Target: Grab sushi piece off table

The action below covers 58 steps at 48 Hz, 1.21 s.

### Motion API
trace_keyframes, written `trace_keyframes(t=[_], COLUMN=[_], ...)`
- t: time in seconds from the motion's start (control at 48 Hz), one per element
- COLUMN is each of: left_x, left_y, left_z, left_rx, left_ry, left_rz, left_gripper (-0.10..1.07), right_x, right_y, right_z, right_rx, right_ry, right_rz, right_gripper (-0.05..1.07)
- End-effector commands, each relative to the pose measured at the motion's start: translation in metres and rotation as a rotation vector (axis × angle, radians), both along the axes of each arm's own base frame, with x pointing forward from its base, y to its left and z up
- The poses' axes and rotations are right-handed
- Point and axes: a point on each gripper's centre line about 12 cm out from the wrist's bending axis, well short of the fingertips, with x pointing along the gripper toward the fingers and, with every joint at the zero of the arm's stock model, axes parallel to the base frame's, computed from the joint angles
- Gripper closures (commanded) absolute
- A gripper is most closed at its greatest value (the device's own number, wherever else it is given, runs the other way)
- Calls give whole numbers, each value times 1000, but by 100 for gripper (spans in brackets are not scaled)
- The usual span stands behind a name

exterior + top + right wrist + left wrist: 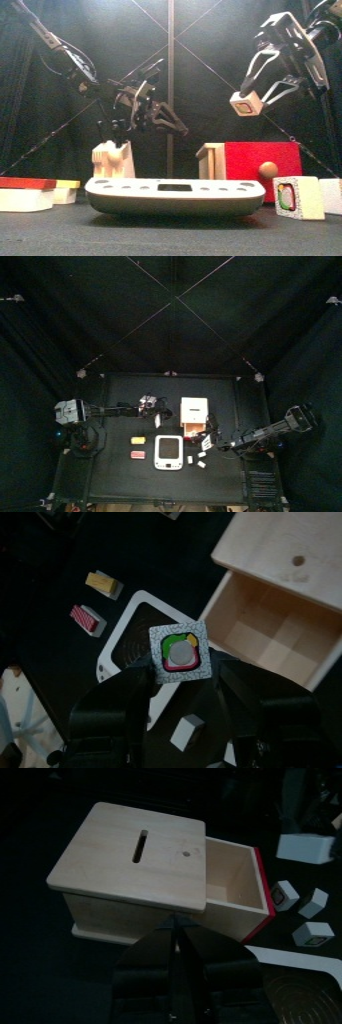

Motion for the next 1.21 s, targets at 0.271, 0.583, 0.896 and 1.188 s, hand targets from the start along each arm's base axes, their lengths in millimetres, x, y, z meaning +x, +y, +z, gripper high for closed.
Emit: trace_keyframes(t=[0.271,0.583,0.896,1.188], left_x=[3,2,-2,-4], left_y=[1,0,-2,-2], left_z=[9,12,16,16], left_rx=[8,9,12,11], left_ry=[-22,-27,-34,-33], left_rz=[1,0,-2,0], left_gripper=[49,49,49,49], right_x=[-14,-18,-19,-17], right_y=[-9,-11,-8,2], right_z=[-1,1,-1,3], right_rx=[20,40,80,147], right_ry=[23,29,41,38], right_rz=[-80,-118,-134,-128], right_gripper=[34,9,3,3])
